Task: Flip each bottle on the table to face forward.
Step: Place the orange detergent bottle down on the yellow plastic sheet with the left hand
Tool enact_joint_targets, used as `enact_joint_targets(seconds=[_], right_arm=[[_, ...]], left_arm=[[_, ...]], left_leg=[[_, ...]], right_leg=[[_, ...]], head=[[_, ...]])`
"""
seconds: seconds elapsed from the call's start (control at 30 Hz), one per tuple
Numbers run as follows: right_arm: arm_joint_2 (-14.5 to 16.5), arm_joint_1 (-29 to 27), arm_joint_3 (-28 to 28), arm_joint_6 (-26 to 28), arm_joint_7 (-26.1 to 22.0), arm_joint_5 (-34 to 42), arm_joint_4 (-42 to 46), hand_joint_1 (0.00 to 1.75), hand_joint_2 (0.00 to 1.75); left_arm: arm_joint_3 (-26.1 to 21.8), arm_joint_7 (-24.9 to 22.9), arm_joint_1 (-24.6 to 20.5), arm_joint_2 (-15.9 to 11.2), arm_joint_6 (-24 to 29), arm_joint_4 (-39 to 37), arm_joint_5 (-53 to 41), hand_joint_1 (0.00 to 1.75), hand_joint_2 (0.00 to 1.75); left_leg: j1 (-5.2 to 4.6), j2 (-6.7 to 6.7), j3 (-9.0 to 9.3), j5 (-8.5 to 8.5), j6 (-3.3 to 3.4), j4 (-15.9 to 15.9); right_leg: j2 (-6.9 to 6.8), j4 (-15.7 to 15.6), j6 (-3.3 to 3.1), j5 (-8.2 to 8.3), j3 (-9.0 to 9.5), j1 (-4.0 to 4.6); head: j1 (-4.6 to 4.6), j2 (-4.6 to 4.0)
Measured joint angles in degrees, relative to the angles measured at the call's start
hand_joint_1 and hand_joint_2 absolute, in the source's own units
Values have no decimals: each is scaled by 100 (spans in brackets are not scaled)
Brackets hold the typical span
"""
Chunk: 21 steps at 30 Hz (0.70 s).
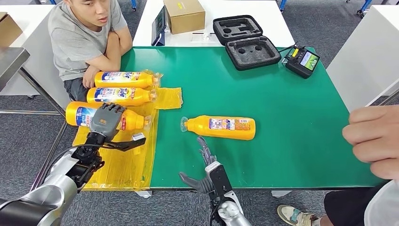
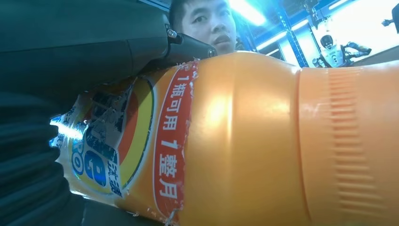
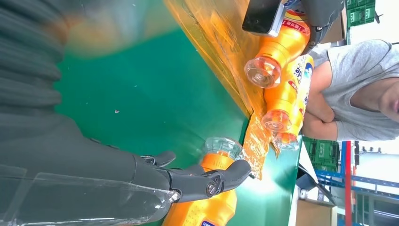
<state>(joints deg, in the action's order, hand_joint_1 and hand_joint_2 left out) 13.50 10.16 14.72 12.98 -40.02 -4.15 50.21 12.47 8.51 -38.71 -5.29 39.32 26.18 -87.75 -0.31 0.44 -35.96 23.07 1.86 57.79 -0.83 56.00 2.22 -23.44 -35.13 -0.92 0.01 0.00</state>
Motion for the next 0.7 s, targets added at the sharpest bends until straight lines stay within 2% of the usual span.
enact_joint_targets(seconds=[0.33,0.53,0.7], right_arm=[[-3,19,29,0,0,76,-42,0,175],[-10,86,61,-46,0,107,-126,0,175],[-25,164,68,-72,0,140,-201,0,175]], left_arm=[[5,216,-111,24,-788,-369,295,174,175],[-3,307,-162,61,-1150,-461,475,165,175],[-128,732,-263,101,-1755,-498,986,150,175]], left_leg=[[0,0,0,0,0,0],[0,0,1,0,0,0],[0,-3,5,-1,0,0]], right_leg=[[0,0,0,0,0,0],[0,0,0,0,1,0],[-3,0,0,0,8,-1]], head=[[0,0],[-1,0],[-1,0]])
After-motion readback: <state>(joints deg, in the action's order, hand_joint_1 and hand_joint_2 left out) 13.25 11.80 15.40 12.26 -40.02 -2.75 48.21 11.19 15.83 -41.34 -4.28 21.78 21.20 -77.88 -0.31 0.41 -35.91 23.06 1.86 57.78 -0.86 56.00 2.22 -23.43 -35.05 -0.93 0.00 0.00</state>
